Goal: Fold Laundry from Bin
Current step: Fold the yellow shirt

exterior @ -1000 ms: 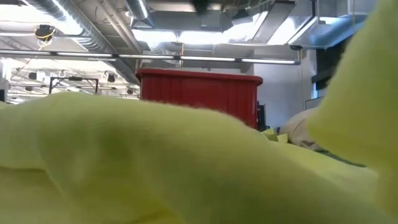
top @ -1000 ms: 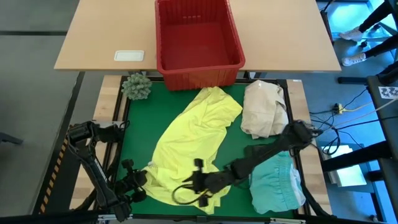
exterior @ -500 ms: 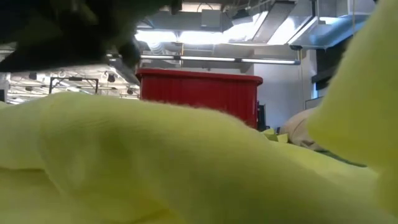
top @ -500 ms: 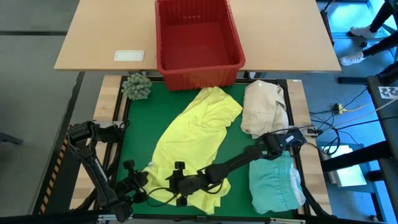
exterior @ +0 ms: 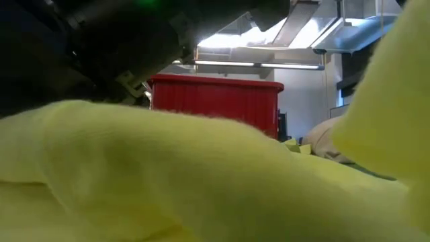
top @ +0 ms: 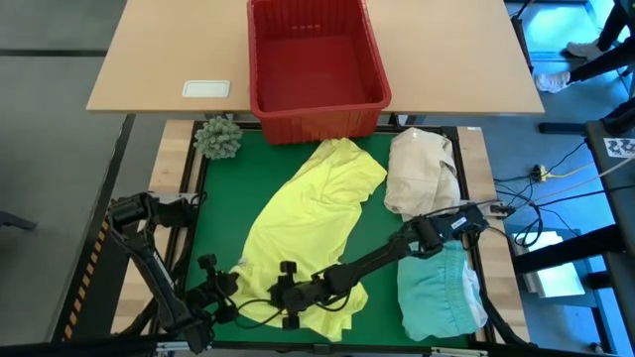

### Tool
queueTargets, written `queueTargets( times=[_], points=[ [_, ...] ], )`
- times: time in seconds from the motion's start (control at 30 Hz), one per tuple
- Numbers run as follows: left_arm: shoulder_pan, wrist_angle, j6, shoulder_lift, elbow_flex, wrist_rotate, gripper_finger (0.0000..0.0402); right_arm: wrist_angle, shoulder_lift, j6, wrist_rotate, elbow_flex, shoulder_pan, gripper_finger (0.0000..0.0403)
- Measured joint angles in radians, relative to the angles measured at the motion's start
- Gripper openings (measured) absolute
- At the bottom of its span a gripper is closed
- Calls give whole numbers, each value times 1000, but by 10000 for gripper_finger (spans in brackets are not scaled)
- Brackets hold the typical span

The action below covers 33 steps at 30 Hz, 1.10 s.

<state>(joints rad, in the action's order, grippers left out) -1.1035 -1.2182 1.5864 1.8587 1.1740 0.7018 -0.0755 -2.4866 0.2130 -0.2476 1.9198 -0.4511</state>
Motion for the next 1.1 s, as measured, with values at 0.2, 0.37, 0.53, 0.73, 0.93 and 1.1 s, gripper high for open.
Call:
queueTargets(
  times=[0.2, 0.37, 0.53, 0.73, 0.93, 1.1],
  points=[
    [4, 2, 0, 0, 0, 18, 0, -30, 2, -1, -4, 0, 4, 23],
    [4, -2, -2, 0, 0, -30, 0, -34, 6, 74, -27, 23, 16, 10],
    [4, -8, -25, 0, 0, -85, 0, -32, 8, 115, -66, 62, 28, 6],
    [1, -32, -65, 0, 0, -122, 0, -185, 9, 134, -100, 132, 35, 3],
    [1, -39, -105, -6, 0, -118, 0, -360, 11, 164, -189, 195, 55, 2],
    [1, -41, -130, -9, 0, -102, 0, -383, 11, 166, -175, 200, 95, 2]
  ],
)
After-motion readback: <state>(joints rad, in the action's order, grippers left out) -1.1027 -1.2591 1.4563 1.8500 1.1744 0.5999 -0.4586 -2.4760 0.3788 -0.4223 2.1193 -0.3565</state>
